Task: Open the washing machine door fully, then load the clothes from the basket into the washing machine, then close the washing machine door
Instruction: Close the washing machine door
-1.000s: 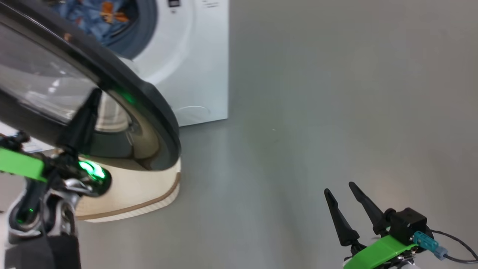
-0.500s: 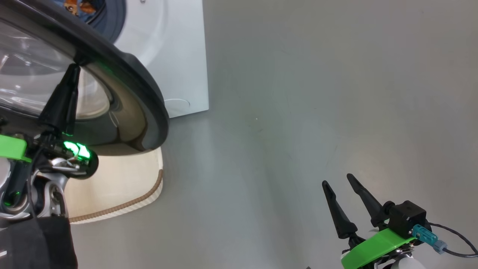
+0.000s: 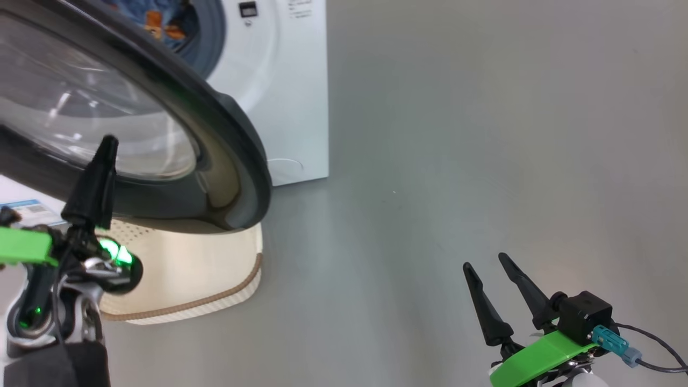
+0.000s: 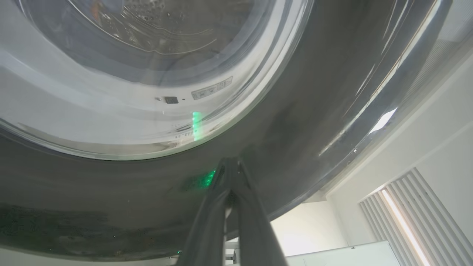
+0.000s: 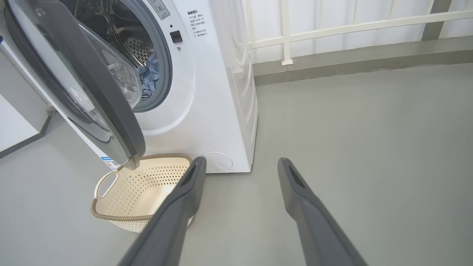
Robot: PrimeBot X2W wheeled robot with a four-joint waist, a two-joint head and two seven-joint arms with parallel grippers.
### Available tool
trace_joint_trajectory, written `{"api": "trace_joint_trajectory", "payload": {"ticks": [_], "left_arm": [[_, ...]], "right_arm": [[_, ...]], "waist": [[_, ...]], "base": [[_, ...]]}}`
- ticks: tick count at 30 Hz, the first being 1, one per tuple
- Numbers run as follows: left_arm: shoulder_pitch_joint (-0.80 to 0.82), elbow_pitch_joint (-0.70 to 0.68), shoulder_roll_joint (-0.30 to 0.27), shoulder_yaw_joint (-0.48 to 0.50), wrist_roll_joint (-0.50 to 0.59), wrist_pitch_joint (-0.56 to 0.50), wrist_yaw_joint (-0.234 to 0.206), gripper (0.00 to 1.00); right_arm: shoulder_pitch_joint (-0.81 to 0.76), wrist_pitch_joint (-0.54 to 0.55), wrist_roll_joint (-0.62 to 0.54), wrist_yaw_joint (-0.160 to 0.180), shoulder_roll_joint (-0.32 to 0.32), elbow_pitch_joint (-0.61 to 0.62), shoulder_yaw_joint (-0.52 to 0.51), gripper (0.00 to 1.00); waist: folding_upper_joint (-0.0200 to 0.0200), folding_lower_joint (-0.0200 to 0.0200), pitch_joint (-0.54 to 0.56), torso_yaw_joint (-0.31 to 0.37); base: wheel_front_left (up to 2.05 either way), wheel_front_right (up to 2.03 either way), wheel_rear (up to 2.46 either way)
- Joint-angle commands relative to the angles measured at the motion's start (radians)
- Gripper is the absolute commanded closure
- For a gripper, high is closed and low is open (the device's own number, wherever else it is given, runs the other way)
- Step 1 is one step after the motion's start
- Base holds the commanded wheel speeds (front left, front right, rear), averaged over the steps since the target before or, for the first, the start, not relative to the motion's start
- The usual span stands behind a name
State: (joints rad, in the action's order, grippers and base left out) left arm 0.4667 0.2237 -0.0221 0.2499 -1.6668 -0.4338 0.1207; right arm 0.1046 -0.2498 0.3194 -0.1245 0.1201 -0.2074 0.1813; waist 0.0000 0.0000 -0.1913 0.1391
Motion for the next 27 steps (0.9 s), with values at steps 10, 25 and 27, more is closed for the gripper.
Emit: {"api": "trace_joint_trajectory", "payload": {"ticks": [10,25,27], "left_arm": [[-0.092,-0.033,-0.028,0.031,0.071,0.143,0.01,1.0],[-0.23,-0.063,-0.028,0.023,0.133,0.284,0.01,1.0],[-0.246,-0.067,-0.028,0.023,0.134,0.299,0.01,1.0]], "right_arm": [[-0.014,-0.012,0.004,-0.006,-0.001,0.014,0.025,0.0],[-0.044,-0.012,-0.012,-0.006,-0.007,0.014,0.023,0.0],[-0.048,-0.012,-0.012,-0.006,-0.008,0.012,0.022,0.0]], "waist": [[0.0,0.0,0.068,-0.052],[0.0,0.0,0.147,-0.072],[0.0,0.0,0.156,-0.074]], "base": [[0.0,0.0,0.0],[0.0,0.0,0.0],[0.0,0.0,0.0]]}}
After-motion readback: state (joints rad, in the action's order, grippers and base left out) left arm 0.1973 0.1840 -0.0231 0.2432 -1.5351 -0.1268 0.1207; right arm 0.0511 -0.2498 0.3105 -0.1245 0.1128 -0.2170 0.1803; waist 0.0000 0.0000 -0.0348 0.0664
